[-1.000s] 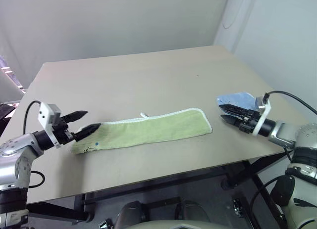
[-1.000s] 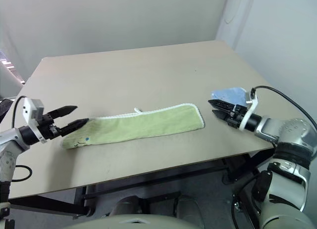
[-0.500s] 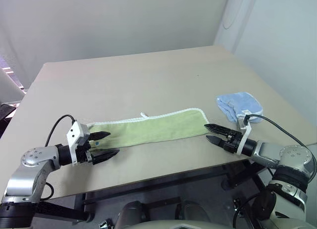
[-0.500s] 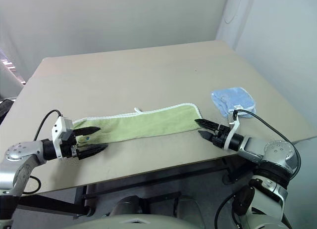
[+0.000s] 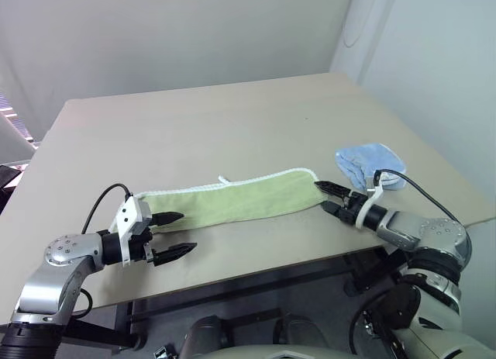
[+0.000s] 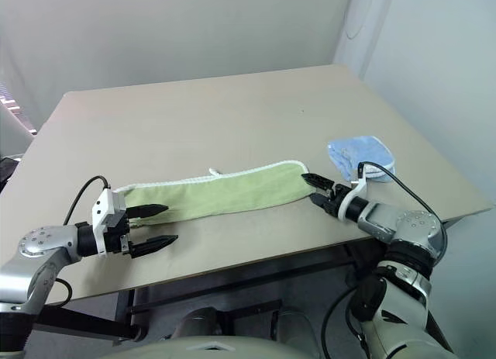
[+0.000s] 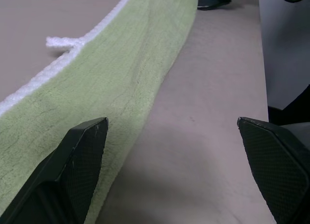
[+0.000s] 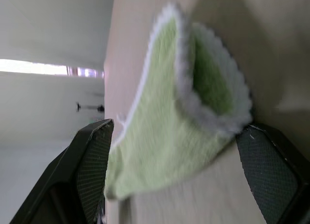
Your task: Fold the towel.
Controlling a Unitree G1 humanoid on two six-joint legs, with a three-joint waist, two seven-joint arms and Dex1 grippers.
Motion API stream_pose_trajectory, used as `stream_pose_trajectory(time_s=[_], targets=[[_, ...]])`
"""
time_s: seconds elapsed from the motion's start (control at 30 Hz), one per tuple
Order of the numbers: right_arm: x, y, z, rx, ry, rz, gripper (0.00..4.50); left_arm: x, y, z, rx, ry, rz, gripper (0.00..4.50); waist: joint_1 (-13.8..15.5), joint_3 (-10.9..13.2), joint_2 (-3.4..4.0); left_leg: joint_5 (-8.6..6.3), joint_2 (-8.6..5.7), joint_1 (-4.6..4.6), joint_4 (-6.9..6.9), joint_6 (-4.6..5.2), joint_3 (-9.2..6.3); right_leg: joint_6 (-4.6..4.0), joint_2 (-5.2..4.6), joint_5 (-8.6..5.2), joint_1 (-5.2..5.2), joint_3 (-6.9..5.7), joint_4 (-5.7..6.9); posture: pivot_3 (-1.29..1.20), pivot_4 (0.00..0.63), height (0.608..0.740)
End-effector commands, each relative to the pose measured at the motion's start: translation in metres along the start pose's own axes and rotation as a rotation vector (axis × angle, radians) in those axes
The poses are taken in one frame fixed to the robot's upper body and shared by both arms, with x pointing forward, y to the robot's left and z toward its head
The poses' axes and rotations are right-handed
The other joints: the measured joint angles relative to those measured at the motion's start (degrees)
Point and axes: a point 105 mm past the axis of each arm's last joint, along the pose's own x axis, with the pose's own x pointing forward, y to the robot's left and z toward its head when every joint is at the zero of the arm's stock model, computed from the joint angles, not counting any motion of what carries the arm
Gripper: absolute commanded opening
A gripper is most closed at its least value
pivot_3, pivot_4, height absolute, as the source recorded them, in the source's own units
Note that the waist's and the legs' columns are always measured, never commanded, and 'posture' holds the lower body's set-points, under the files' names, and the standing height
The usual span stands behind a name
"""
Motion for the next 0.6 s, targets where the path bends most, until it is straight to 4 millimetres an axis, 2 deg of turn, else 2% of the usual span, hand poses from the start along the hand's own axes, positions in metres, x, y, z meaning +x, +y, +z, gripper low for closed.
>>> stream_pose_trajectory(time_s=[0.03, 0.1, 0.2, 0.4, 0.5, 0.6], targets=[[0.009, 0.010, 0.000, -0.008, -0.006, 0.030, 4.07, 0.004, 0.003, 0.011, 0.039, -0.026, -0.002, 4.50, 0.03, 0.01, 0.01, 0.00, 0.00, -0.01, -0.04, 0.00, 0.00, 0.02, 0.00, 0.03, 0.00, 0.00, -0.08, 0.00, 0.000, 0.724], [0.013, 0.012, -0.003, -0.005, 0.007, 0.039, 3.90, 0.005, 0.003, 0.013, 0.040, -0.027, 0.000, 4.50, -0.06, 0.00, 0.01, 0.00, 0.00, -0.01, -0.11, 0.00, 0.01, 0.00, 0.00, 0.06, 0.00, 0.00, -0.16, 0.00, 0.000, 0.724], [0.017, 0.011, -0.007, 0.006, 0.006, 0.041, 3.19, 0.006, 0.003, 0.015, 0.047, -0.023, 0.005, 4.50, -0.12, 0.04, 0.08, 0.00, 0.01, -0.02, -0.16, 0.00, 0.02, 0.01, 0.01, 0.07, -0.10, 0.01, -0.18, 0.00, 0.000, 0.724], [0.012, 0.006, -0.001, 0.024, -0.051, 0.032, 0.94, 0.007, 0.005, 0.020, 0.060, -0.021, 0.016, 4.50, 0.05, -0.02, 0.03, 0.02, 0.09, -0.09, -0.14, 0.01, 0.05, 0.39, 0.13, 0.05, -0.11, 0.01, -0.20, 0.00, 0.000, 0.724], [0.001, 0.008, 0.007, 0.042, -0.092, 0.067, 0.06, 0.007, 0.005, 0.021, 0.060, -0.020, 0.019, 4.50, 0.06, -0.01, 0.03, 0.01, 0.09, -0.08, -0.11, 0.02, 0.07, 0.35, 0.13, 0.06, -0.02, 0.01, -0.40, 0.00, 0.000, 0.724], [-0.013, 0.004, 0.008, 0.052, -0.103, 0.071, 0.06, 0.007, 0.005, 0.021, 0.061, -0.016, 0.020, 4.50, 0.51, 0.04, 0.13, -0.01, 0.08, -0.10, -0.13, 0.03, 0.09, 0.26, 0.08, 0.11, 0.06, 0.00, -0.64, 0.00, 0.000, 0.724]])
